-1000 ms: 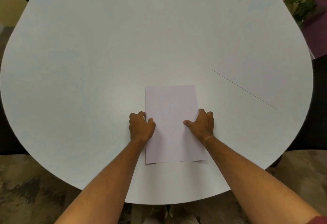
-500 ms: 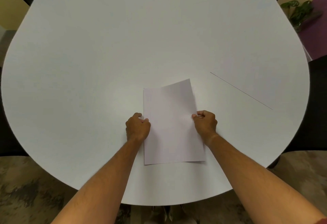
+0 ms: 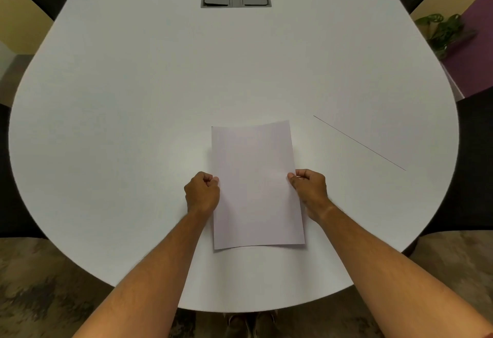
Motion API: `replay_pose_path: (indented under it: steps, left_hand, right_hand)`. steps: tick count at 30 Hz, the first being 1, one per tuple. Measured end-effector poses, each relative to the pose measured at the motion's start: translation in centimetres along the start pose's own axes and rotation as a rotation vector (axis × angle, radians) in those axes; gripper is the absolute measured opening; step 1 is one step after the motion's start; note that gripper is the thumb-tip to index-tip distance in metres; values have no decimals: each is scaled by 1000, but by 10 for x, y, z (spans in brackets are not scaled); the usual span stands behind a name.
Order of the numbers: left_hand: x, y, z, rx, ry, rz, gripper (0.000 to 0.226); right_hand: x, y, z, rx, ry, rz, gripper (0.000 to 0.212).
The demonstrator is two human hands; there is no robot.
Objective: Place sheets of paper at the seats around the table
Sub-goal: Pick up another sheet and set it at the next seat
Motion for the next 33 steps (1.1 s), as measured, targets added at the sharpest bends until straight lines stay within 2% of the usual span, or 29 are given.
replay_pose_path:
  steps: [7,14,16,20,24,33]
  left_hand:
    - [-10,2,10,-28,48,-9,10]
    - [-31,6,26,-51,114,-38,8]
    - [-37,7,33,-60,141,-42,9]
    - [-45,6,53,-60,200,-29,14]
    - [-45,4,79,-56,292,43,13]
    - [-29,-26,159,-18,420,139,12]
  right_hand:
    - [8,9,8,-46,42,76,8]
    - [24,15,17,-35,40,99,6]
    - [29,17,18,-15,25,99,4]
    - [38,21,17,36,-6,95,15]
    - [51,28,7,114,-41,83,11]
    - [86,56,-52,248,-95,58,13]
Point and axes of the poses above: each hand's wrist, its own y-axis away from the middle knuckle, its own z-axis out of the back of the hand, x = y × z, the point moved 2 cm from there along -y, towards the middle knuckle, and after that the axes turned 8 degrees about y, right-handed, at the moved point
